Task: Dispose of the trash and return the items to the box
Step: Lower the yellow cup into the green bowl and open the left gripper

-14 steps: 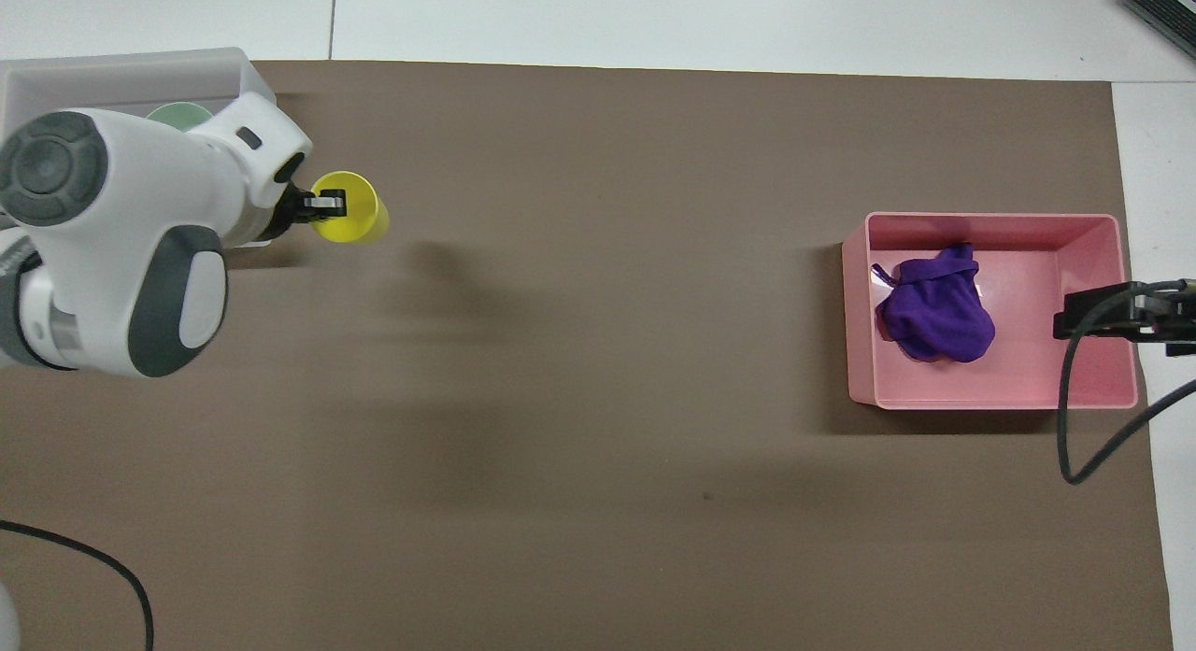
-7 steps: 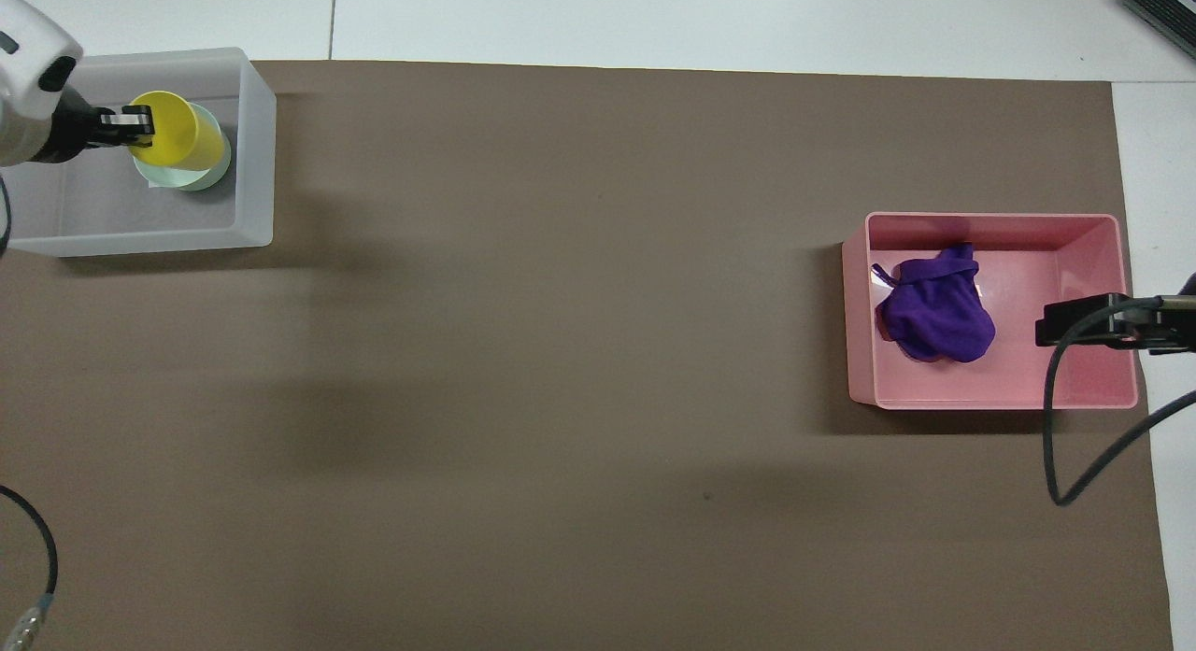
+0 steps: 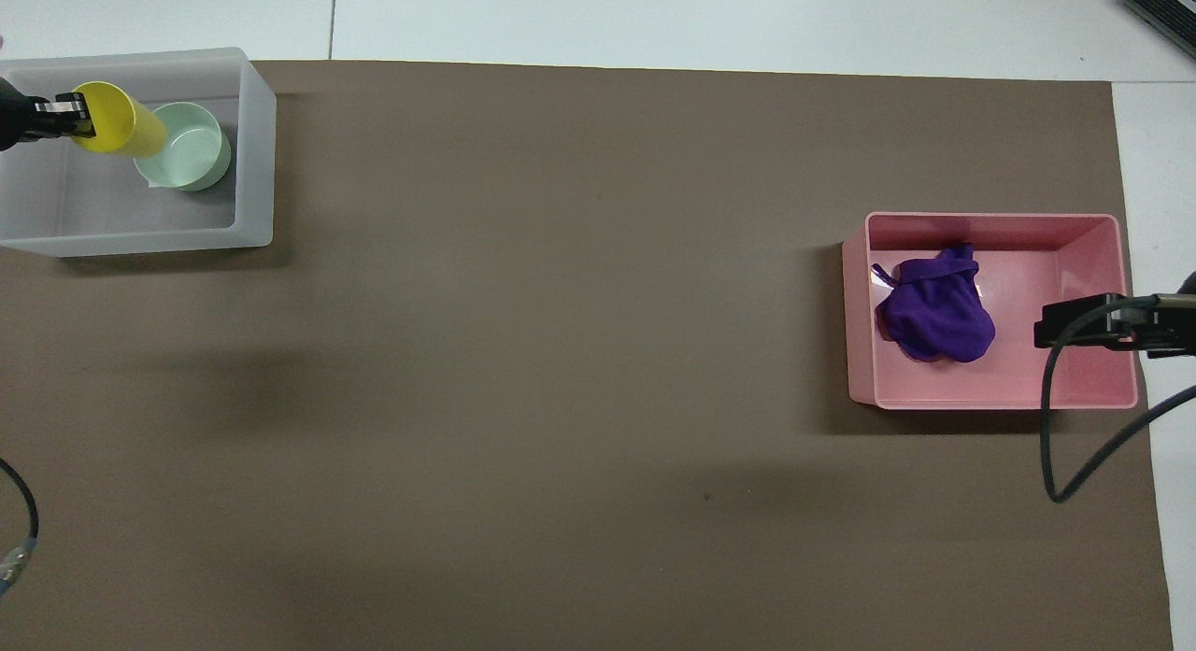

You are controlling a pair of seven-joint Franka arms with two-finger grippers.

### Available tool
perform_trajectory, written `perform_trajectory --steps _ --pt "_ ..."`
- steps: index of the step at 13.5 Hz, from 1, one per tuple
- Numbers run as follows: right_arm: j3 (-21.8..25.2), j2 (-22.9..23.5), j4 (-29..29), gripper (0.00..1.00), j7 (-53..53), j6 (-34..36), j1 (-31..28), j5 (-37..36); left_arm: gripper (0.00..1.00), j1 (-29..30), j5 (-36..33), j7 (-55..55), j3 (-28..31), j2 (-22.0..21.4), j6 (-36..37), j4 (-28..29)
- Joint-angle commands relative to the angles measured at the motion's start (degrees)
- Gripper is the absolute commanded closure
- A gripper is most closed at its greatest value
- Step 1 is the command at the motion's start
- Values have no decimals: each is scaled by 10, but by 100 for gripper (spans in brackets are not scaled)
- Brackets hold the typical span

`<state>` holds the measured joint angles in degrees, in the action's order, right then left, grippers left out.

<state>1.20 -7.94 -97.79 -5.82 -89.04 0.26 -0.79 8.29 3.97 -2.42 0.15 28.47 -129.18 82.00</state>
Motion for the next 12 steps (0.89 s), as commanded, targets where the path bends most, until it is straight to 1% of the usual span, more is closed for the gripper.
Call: perform_trajectory --steps 1,4,7,8,9,10,11,12 --pt "-2 20 27 0 -11 22 -10 14 100 1 10 -7 -2 42 -36 -25" --pt "-2 13 8 0 -17 5 -10 22 100 0 11 -7 -2 58 -52 -19" --pt "-2 8 2 0 -16 4 -6 22 100 -4 11 -8 -2 56 -52 -9" --pt "-1 6 -3 0 -16 4 -5 22 97 -6 10 -8 -1 55 -54 -1" --pt "-1 5 -4 0 -12 4 -5 21 86 -4 9 -11 -2 53 -42 -2" --pt "-1 5 -5 0 -10 4 -4 14 71 -1 8 -27 -2 53 -14 -8" --pt "-1 4 -5 0 -10 4 -3 11 49 -5 7 -40 -2 53 -4 -10" --pt "-1 4 -6 0 -10 4 -3 9 45 -7 7 -41 -2 50 0 -11"
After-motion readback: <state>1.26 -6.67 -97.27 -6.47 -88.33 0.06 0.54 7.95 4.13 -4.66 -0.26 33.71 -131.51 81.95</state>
